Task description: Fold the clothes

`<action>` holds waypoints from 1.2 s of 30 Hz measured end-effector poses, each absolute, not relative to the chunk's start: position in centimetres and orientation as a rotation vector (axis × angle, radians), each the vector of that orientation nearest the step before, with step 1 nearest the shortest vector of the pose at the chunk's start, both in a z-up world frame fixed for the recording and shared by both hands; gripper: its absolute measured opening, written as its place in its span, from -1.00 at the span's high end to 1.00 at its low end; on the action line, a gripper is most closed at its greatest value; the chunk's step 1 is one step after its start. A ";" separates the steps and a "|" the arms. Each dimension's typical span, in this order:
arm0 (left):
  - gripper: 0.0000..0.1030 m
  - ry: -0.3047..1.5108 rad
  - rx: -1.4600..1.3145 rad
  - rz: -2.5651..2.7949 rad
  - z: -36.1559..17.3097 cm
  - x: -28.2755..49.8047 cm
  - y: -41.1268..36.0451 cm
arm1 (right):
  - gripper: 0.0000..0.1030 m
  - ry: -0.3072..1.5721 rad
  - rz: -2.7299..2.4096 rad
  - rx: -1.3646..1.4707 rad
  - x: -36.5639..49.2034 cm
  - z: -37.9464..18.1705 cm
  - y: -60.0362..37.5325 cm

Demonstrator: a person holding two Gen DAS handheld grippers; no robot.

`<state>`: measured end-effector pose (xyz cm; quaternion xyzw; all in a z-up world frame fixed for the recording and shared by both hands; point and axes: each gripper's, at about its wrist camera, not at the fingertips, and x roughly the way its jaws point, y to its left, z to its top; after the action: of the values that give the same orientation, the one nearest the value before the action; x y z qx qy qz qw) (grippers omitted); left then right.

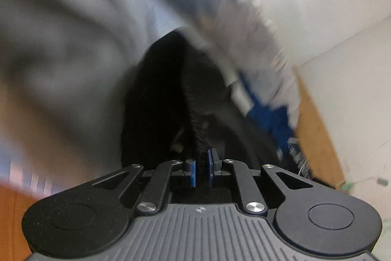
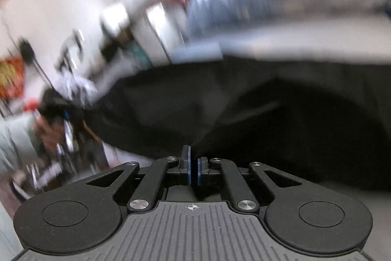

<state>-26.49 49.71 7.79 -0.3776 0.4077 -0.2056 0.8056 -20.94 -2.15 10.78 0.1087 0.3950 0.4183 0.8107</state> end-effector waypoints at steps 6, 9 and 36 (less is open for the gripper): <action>0.48 0.898 -0.882 -0.394 4.4 -30.4 49.1 | 0.72 0.949 0.815 0.137 -23.7 9.7 -2.1; 0.34 0.867 -0.902 -0.366 4.0 -31.2 48.7 | 0.65 0.947 0.784 0.121 -24.6 10.8 -2.6; -0.75 0.402 -1.142 -0.022 -2.3 -32.0 45.1 | -0.24 0.747 0.746 0.079 -30.6 18.1 -1.7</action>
<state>-32.03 45.10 -2.31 -0.5369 0.1890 -0.0102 0.8222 -30.59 -1.66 18.12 0.0376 0.3564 0.3556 0.8632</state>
